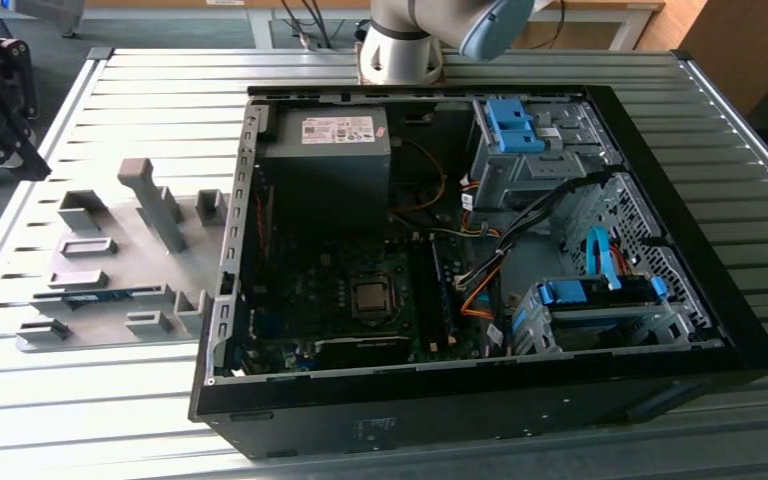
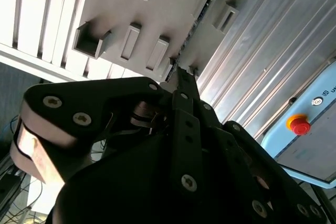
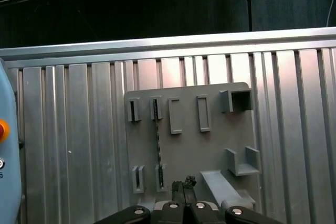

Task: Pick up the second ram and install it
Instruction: 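Pick up the second ram and move it above second insertion slot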

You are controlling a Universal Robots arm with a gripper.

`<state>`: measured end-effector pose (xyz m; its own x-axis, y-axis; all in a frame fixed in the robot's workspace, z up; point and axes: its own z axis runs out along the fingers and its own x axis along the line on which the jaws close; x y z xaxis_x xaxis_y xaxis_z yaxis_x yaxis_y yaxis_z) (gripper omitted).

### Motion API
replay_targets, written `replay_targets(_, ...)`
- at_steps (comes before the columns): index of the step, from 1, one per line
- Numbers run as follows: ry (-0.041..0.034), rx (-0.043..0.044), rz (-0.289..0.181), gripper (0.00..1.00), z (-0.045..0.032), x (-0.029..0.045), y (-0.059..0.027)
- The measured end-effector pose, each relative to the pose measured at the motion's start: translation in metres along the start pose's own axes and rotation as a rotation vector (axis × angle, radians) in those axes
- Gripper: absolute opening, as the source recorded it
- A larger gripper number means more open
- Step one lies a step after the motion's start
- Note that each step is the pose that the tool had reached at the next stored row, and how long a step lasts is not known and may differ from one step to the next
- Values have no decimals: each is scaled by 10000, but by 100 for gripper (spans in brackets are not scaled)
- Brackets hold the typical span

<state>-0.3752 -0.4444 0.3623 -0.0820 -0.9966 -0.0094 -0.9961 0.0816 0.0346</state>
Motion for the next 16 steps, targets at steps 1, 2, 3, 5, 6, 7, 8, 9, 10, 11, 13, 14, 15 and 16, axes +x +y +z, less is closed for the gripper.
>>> replay_targets(1, 0, 0, 0, 10, 4, 7, 1)
replay_targets(2, -1, 1, 0, 11, 9, 11, 2)
replay_targets(3, -2, 2, 1, 16, 15, 15, 3)
replay_targets(5, -1, 7, 0, 23, 31, 24, 4)
replay_targets(6, -2, 9, -1, 29, 45, 30, 3)
replay_targets(7, -11, 9, -2, 29, 61, 37, 3)
replay_targets(8, -20, 4, -4, 29, 75, 47, 6)
replay_targets(9, -28, 5, -9, 36, 90, 58, 12)
replay_targets(10, -31, 11, -9, 36, 105, 63, 17)
replay_targets(11, -34, 18, -9, 36, 120, 68, 21)
replay_targets(13, -34, 32, -10, 36, 149, 74, 26)
replay_targets(14, -35, 40, -10, 36, 161, 78, 28)
replay_targets(15, -35, 49, -11, 36, 171, 80, 31)
replay_targets(16, -36, 53, -11, 36, 177, 80, 32)
